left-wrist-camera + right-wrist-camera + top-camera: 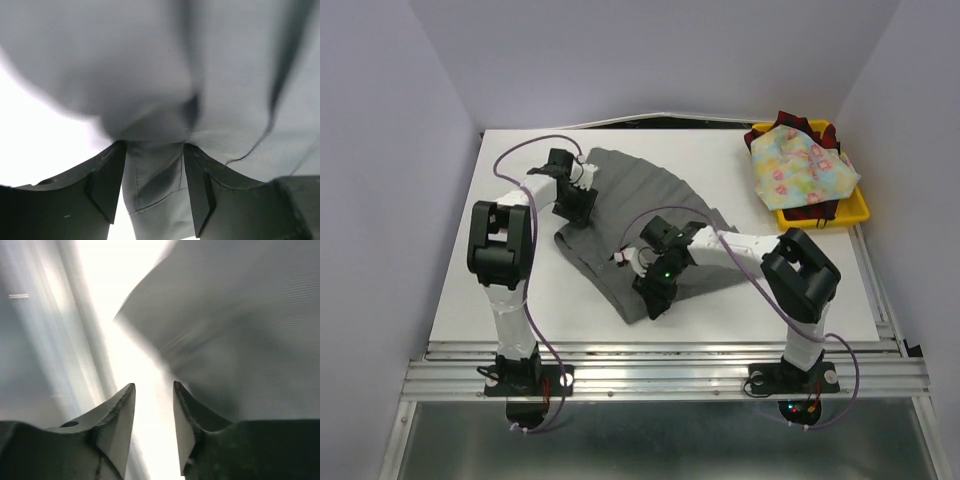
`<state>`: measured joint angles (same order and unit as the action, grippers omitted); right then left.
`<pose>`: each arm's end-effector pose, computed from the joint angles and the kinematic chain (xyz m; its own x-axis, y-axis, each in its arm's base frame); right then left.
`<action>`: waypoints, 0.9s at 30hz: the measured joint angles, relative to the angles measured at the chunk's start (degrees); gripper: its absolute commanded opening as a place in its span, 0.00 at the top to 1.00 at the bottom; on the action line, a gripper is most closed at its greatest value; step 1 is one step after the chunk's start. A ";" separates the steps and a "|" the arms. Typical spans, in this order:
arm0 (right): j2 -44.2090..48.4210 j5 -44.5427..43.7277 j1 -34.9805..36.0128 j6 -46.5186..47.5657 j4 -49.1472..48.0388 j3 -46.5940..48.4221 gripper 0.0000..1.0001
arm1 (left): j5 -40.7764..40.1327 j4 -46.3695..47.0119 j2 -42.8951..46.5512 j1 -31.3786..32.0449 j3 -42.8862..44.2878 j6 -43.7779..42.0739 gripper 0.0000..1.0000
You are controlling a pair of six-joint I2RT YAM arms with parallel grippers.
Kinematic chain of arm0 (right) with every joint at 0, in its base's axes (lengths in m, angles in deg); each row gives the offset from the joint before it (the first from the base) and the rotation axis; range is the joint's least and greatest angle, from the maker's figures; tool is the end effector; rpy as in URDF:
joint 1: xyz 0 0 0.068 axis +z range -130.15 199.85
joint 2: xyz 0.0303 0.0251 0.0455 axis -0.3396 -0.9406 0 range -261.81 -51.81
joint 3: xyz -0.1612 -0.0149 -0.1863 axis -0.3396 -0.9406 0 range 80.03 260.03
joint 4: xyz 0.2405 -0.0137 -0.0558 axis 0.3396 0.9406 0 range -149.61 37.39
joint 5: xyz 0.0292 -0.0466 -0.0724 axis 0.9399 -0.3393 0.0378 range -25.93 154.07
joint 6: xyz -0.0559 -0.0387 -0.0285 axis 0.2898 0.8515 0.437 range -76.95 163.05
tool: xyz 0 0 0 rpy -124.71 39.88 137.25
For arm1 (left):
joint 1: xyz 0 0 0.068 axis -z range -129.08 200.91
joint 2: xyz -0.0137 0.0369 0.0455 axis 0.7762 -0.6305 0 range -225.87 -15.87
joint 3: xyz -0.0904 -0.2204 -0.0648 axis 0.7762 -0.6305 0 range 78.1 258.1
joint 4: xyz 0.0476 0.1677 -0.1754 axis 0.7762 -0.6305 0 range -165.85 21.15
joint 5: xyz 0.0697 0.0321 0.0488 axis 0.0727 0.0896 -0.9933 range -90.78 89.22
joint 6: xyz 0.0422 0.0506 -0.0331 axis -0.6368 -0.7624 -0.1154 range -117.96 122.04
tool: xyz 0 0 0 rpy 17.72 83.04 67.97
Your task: Fold and stack the skirts
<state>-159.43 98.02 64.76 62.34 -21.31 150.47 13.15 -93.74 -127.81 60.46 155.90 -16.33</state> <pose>0.2182 0.2662 0.1273 -0.4210 -0.8065 -0.4151 -0.8728 0.2356 0.4275 0.3934 -0.0812 0.1394 -0.7132 0.4301 -0.5535 0.5352 0.8441 -0.0337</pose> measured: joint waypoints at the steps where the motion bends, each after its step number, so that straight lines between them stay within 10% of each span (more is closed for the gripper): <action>1: 0.00 2.75 1.99 -0.96 0.92 0.42 0.57 | -0.20 -0.33 -1.53 0.00 2.27 -0.39 0.36; 10: 2.01 7.87 -6.67 -3.54 4.68 18.14 0.55 | -0.92 -4.37 -1.40 -1.62 18.56 -5.66 0.32; 15: 1.64 -5.05 -20.96 -0.11 3.80 20.35 0.57 | 1.33 -4.92 10.86 -2.93 10.58 -7.43 0.33; 27: -3.80 -10.01 -15.56 1.88 1.27 5.88 0.60 | 10.43 -8.02 17.18 -2.51 -4.07 -10.01 0.37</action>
<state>-163.23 88.01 49.19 64.22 -20.04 156.35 23.58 -101.76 -110.63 57.94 151.83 -26.35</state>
